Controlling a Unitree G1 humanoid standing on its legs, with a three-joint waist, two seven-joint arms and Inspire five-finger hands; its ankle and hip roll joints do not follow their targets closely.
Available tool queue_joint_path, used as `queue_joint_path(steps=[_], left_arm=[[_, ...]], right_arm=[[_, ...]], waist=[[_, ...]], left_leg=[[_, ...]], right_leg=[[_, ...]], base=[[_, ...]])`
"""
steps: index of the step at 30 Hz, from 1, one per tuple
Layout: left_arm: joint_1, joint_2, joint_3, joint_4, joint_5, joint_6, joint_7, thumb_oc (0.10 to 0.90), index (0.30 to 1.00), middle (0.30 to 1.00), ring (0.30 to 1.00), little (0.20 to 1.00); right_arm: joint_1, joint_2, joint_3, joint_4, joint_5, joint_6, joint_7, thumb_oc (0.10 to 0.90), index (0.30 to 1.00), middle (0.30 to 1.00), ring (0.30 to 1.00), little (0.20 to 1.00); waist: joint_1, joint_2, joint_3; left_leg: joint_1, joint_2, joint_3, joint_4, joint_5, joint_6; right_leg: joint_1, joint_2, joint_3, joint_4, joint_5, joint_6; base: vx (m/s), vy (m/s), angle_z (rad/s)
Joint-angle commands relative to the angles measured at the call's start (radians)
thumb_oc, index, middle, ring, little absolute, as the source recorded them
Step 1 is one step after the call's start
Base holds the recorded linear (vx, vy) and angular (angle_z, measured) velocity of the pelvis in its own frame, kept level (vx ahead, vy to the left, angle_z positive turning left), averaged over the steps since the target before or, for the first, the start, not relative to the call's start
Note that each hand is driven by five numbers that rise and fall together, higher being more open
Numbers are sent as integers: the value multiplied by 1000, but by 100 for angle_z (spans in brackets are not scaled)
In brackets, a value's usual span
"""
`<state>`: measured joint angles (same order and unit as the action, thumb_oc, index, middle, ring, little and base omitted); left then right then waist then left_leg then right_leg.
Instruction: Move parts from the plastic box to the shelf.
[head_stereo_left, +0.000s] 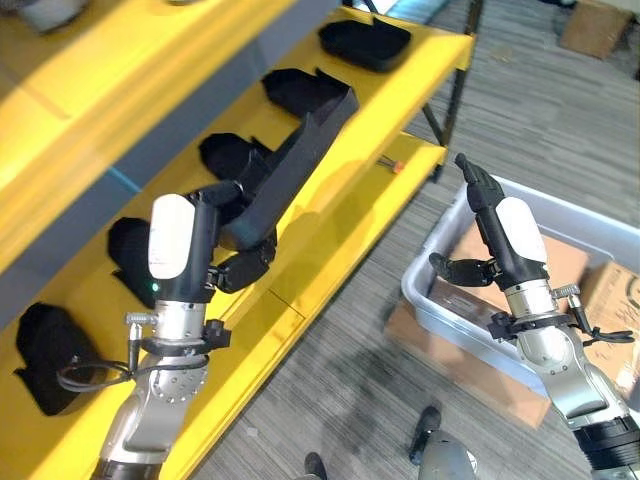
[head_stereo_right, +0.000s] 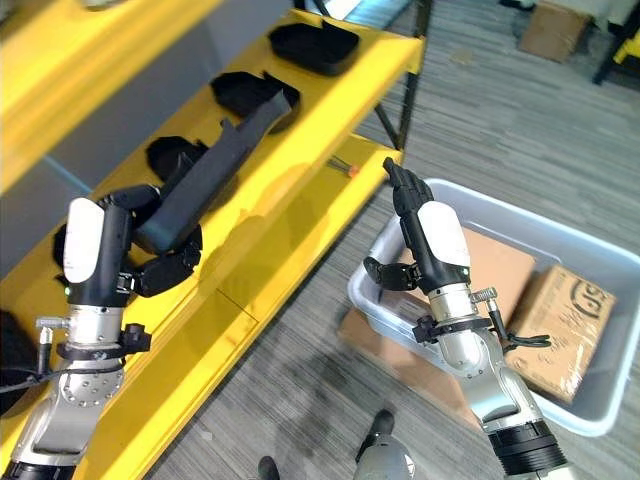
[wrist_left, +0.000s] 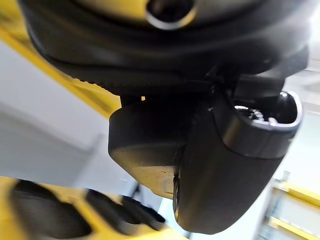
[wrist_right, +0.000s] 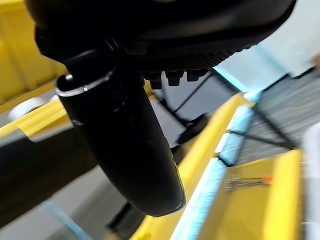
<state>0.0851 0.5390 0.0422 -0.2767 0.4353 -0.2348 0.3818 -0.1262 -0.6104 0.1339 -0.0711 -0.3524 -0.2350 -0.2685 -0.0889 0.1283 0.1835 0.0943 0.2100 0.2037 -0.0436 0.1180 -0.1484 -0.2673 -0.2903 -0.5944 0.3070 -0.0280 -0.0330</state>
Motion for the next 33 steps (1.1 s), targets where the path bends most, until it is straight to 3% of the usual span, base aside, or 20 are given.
queue_joint_path(steps=[1,5,13,20,25,29,30,31,33], left_arm=[[-62,29,97,-133,-31,-59,71,400,300,300,300,300],[-57,20,113,-134,-19,-49,87,400,300,300,300,300],[-44,12,125,-131,17,-33,108,400,300,300,300,300],[-39,12,128,-126,24,-34,114,400,300,300,300,300],[-28,17,132,-108,39,-23,126,400,300,300,300,300],[-18,31,145,-92,57,-18,127,400,300,300,300,300],[-21,35,142,-87,54,-19,127,400,300,300,300,300],[-33,37,128,-73,46,-22,127,400,300,300,300,300],[-50,39,112,-60,29,-26,116,400,300,300,300,300]], right_arm=[[-62,24,-30,-91,16,-67,-56,900,1000,1000,1000,1000],[-65,46,-7,-72,8,-58,-58,900,1000,1000,1000,1000],[-66,77,16,-48,6,-46,-46,900,1000,1000,1000,1000],[-49,98,12,-29,-7,-38,-43,900,1000,1000,1000,1000],[-30,113,0,-3,-22,-32,-48,900,1000,1000,1000,1000],[34,138,-39,9,-28,-31,-48,900,1000,1000,1000,1000],[43,136,-51,7,-33,-30,-48,900,1000,1000,1000,1000],[63,130,-70,8,-34,-30,-46,900,1000,1000,1000,1000],[98,130,-94,7,-8,-39,-31,900,1000,1000,1000,1000]], waist=[[31,-39,-89],[67,-79,-92],[97,-118,-104],[126,-157,-112],[139,-171,-109],[135,-174,-93],[112,-167,-83],[73,-172,-68],[42,-171,-66]], left_leg=[[46,25,43,38,-87,-1],[50,-22,45,-30,-152,22],[38,-87,0,-39,-206,61],[12,-147,-27,13,-253,95],[8,-192,-44,57,-288,128],[12,-223,-63,74,-302,160],[19,-220,-72,71,-300,165],[14,-228,-72,68,-277,174],[12,-227,-101,57,-255,179]], right_leg=[[85,-32,-8,-117,35,167],[117,-60,-46,-179,107,201],[154,-110,-72,-207,185,249],[198,-164,-96,-239,254,284],[208,-188,-76,-250,292,294],[205,-205,-14,-209,294,295],[182,-186,69,-169,275,292],[132,-127,216,-141,250,267],[106,-2,366,-137,172,239]], base=[[-66,102,32],[-86,127,22],[-66,114,23],[-65,134,13],[-65,160,11],[-77,271,11],[-89,181,45],[-93,196,55],[-16,143,51]])
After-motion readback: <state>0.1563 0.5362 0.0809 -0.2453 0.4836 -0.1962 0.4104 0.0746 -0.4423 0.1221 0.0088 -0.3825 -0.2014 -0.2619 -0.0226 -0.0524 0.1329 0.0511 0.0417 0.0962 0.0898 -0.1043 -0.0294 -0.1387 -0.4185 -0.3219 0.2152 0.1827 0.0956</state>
